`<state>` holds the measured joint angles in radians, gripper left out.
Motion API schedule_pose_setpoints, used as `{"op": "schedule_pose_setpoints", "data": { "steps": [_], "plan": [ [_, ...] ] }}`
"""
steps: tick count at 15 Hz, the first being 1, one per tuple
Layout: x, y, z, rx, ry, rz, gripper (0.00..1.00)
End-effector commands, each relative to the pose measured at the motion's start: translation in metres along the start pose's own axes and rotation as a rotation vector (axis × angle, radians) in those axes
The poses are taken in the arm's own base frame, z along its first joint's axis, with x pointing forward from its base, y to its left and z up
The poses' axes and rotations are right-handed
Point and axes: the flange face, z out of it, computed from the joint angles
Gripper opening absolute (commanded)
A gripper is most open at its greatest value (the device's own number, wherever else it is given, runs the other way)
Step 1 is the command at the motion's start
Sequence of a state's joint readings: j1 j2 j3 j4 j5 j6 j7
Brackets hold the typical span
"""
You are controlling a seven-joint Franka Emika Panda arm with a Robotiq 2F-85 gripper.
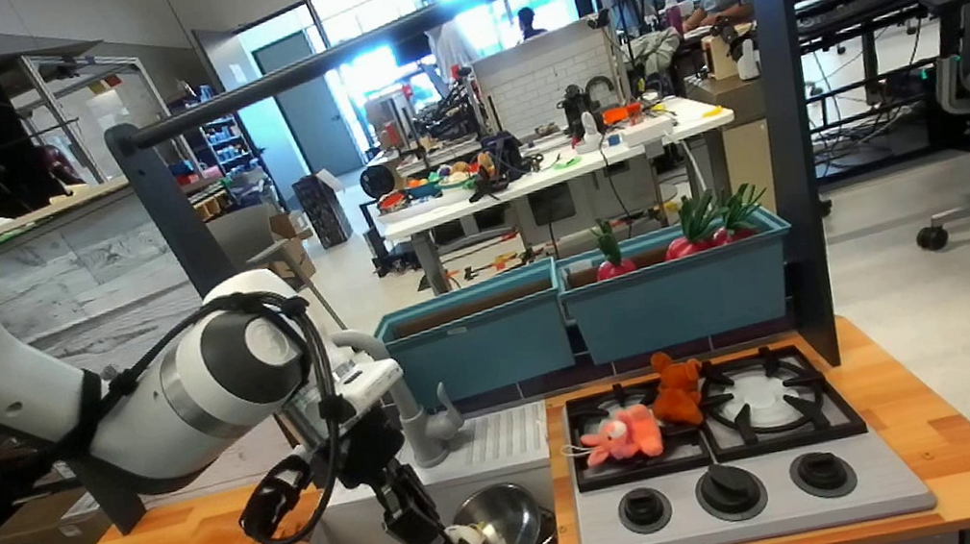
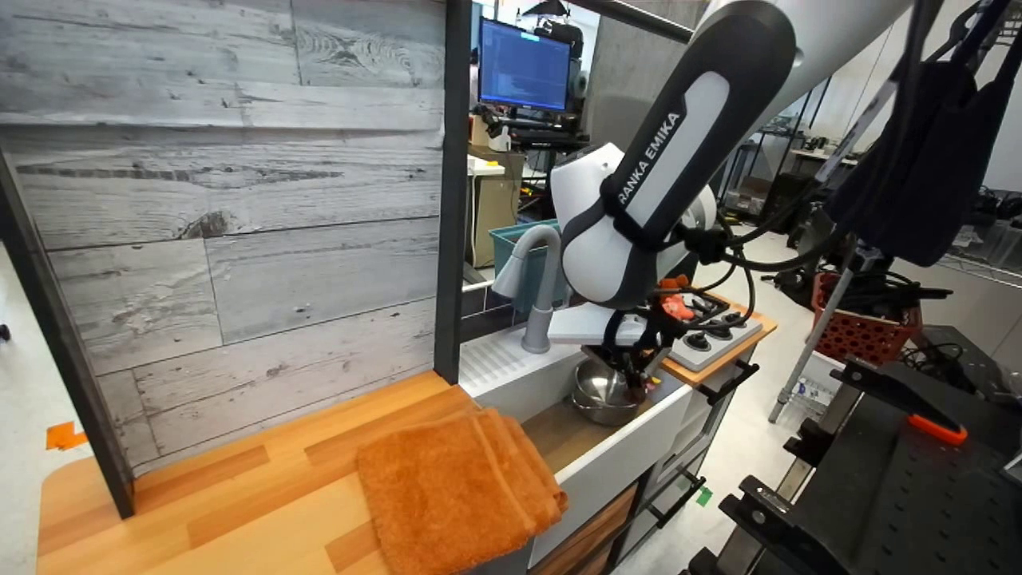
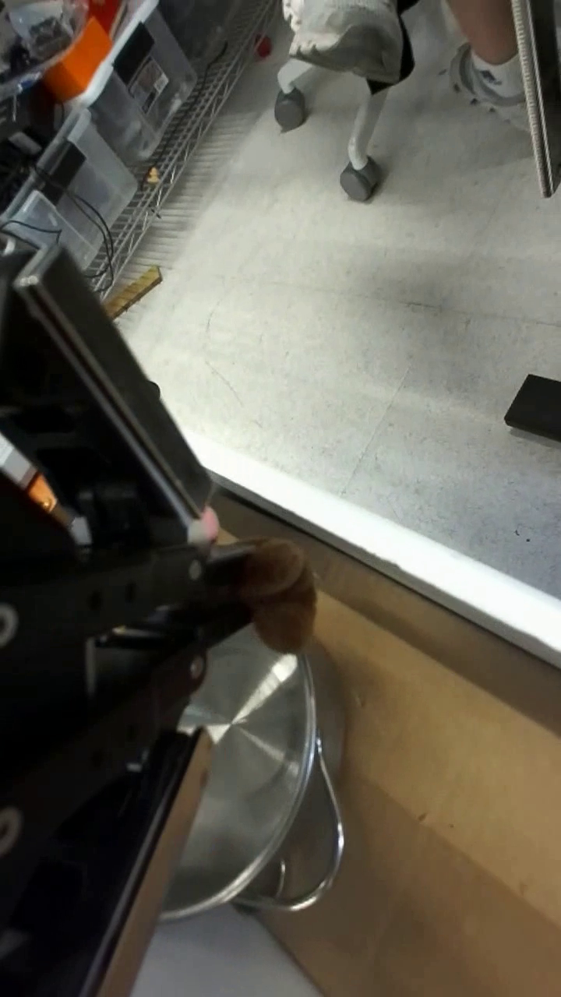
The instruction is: Pick up the plush toys from the counter and stove and put them in the pot, then wipe the counter
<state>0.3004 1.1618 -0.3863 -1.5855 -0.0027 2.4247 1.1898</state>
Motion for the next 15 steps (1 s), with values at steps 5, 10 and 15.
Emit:
{"op": "schedule_pose_setpoints", "data": {
  "steps": [5, 10, 15],
  "plan": [
    [0.020, -0.019, -0.016, 0.062, 0.046, 0.078, 0.41],
    [0.016, -0.019, -0.022, 0.062, 0.040, 0.055, 0.49],
    [-0.011, -0.013, -0.033, 0.022, -0.045, -0.071, 0.77]
  ]
}}
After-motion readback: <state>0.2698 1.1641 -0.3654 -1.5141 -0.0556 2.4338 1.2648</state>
